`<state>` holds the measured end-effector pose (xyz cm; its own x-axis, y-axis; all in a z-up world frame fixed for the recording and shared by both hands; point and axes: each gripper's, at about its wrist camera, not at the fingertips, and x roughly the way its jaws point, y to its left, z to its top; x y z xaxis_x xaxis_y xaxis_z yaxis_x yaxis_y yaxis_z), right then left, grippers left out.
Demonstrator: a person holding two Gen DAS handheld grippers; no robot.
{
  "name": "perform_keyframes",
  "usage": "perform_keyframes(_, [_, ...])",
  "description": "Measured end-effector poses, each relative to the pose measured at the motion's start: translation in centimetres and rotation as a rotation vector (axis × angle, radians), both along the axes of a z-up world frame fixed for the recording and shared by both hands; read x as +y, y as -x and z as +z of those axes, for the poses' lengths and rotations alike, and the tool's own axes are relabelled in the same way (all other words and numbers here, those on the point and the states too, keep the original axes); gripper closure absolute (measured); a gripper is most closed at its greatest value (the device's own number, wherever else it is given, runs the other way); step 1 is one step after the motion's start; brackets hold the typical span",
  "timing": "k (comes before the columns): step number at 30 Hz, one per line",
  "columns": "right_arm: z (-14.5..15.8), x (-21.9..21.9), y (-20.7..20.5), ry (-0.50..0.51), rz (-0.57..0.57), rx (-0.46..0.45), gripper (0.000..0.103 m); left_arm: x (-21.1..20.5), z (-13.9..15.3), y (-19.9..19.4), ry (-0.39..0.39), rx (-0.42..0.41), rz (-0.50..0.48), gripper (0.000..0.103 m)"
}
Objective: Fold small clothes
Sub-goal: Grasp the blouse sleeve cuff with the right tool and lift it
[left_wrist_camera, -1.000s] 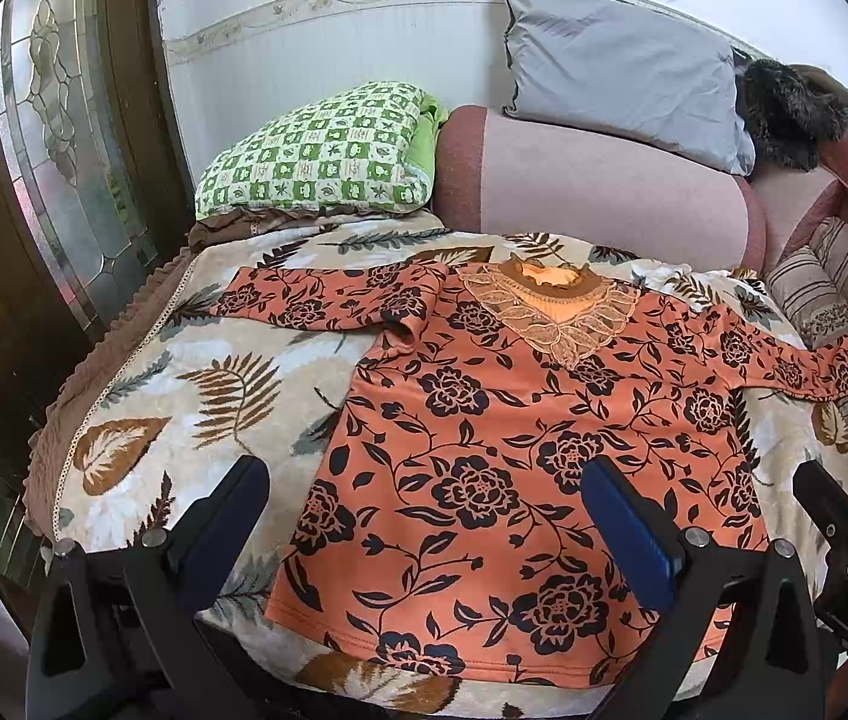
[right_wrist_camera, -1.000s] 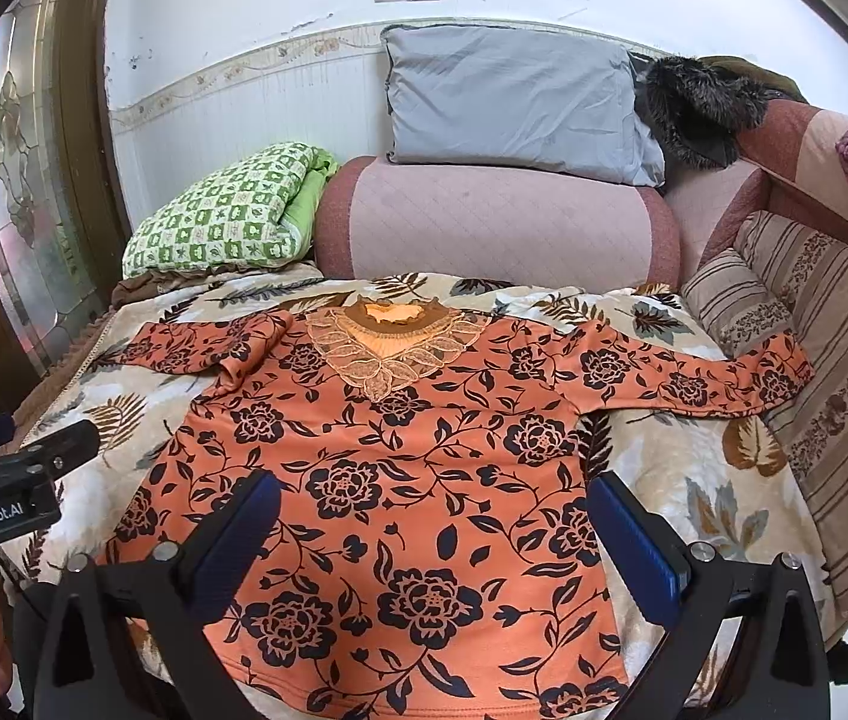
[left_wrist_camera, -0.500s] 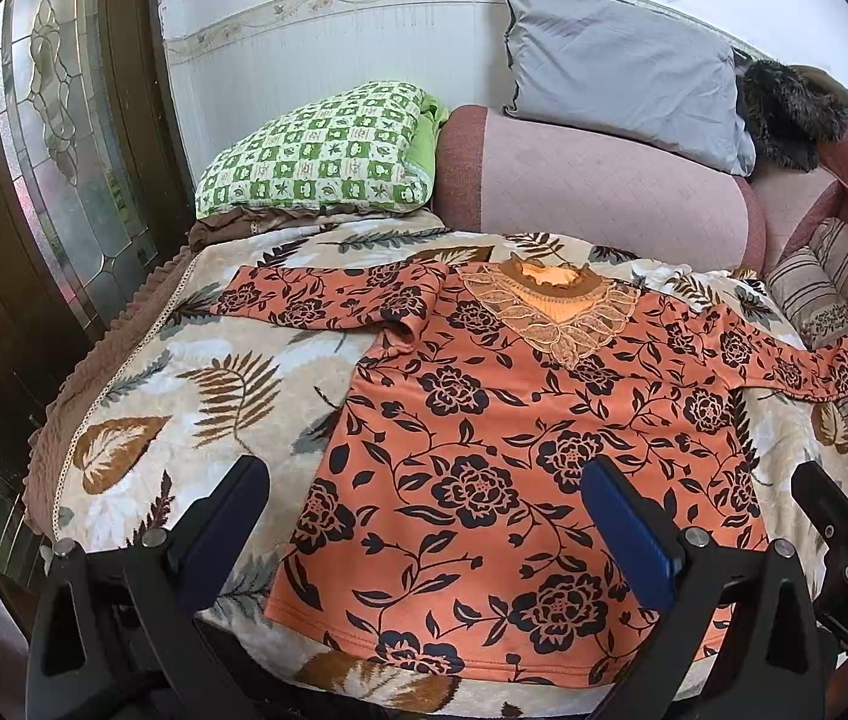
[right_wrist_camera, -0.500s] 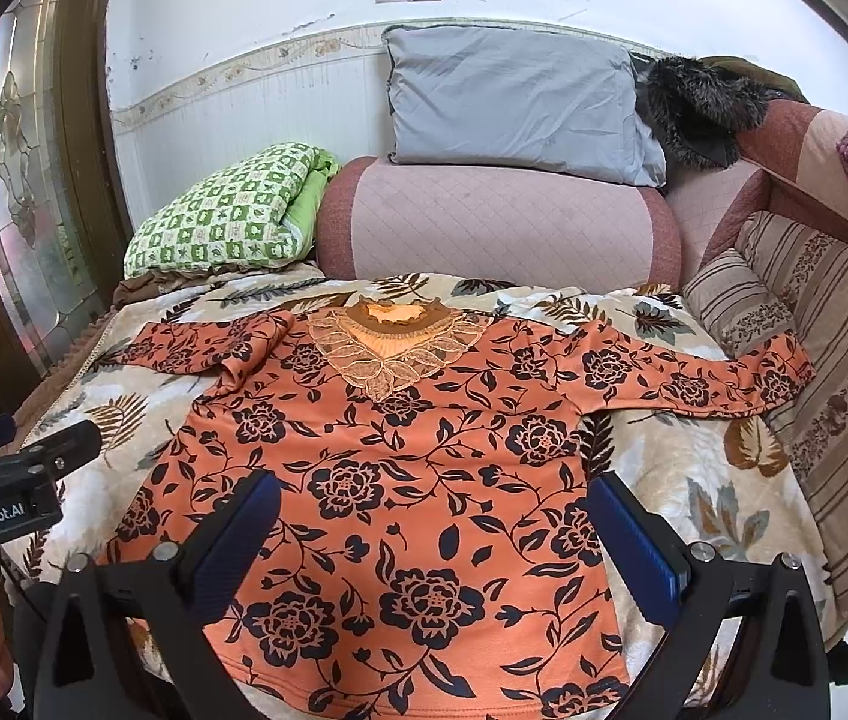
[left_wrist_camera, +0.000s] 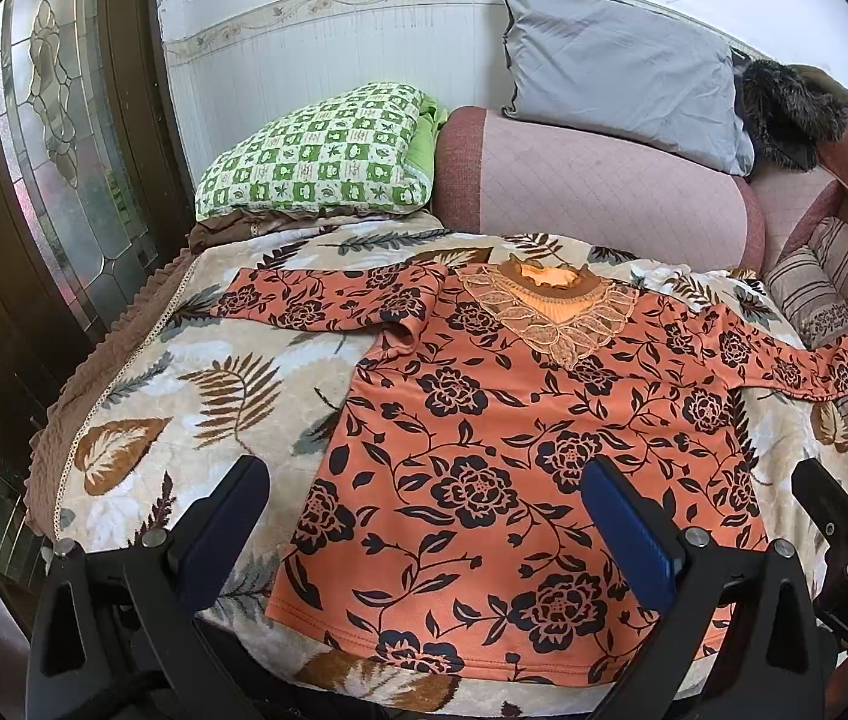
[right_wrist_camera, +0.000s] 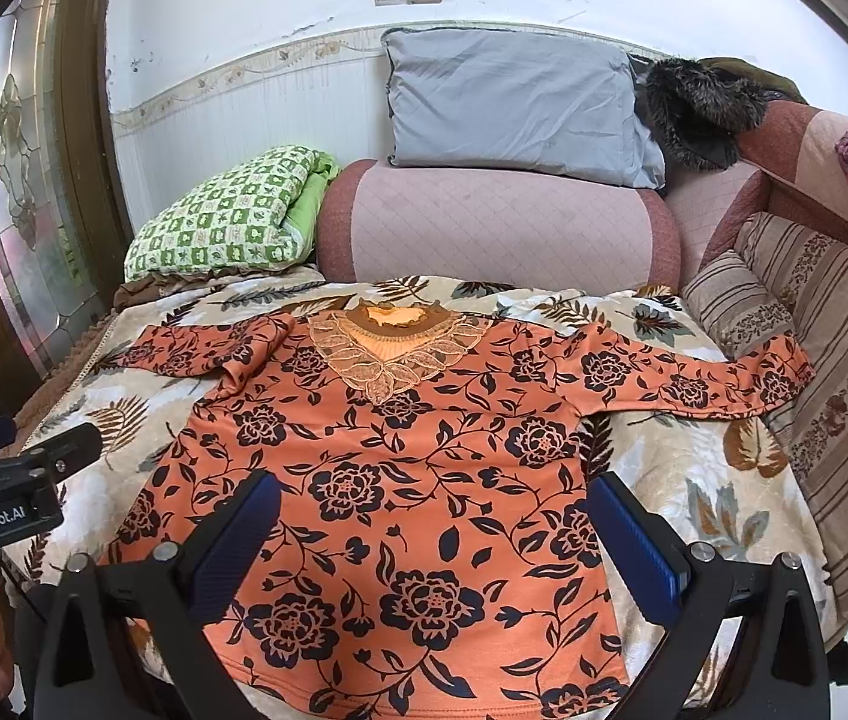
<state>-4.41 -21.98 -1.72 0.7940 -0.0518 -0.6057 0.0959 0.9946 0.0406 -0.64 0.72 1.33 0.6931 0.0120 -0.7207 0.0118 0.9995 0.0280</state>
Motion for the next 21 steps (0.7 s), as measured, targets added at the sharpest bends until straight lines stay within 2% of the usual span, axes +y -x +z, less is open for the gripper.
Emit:
perform_keyframes(9, [-0.1, -0.5, -0.1, -0.027, 0.004, -0.003, 0.0, 0.5, -0.5, -0.3, 0.025, 0.02, -0.011, 0.0])
perform_keyframes(13, [-2.5, -3.9, -1.1, -0.211, 0.003, 0.06, 0.0, 2.0, -3.6, -1.6, 0.099, 0.12, -0.015, 0.0])
perform_keyframes(15, [-4.7, -7.5, -1.7, -0.37, -0.039, 0.098, 0.0, 2.4, -5.2, -2.2, 0.118, 0.171, -0.002, 0.0])
perform_keyframes(18, [-7.2, -12.6, -2.0, -0.517, -0.127, 0.122, 0.0, 2.5, -7.7, -3.1, 0.09, 0.227, 0.013, 0.0])
perform_keyframes(21, [-8.4, -18.8, -2.4, -0.6, -0.211, 0.068, 0.0, 2.0, -9.7, -4.0, 0.069, 0.264, 0.003, 0.0])
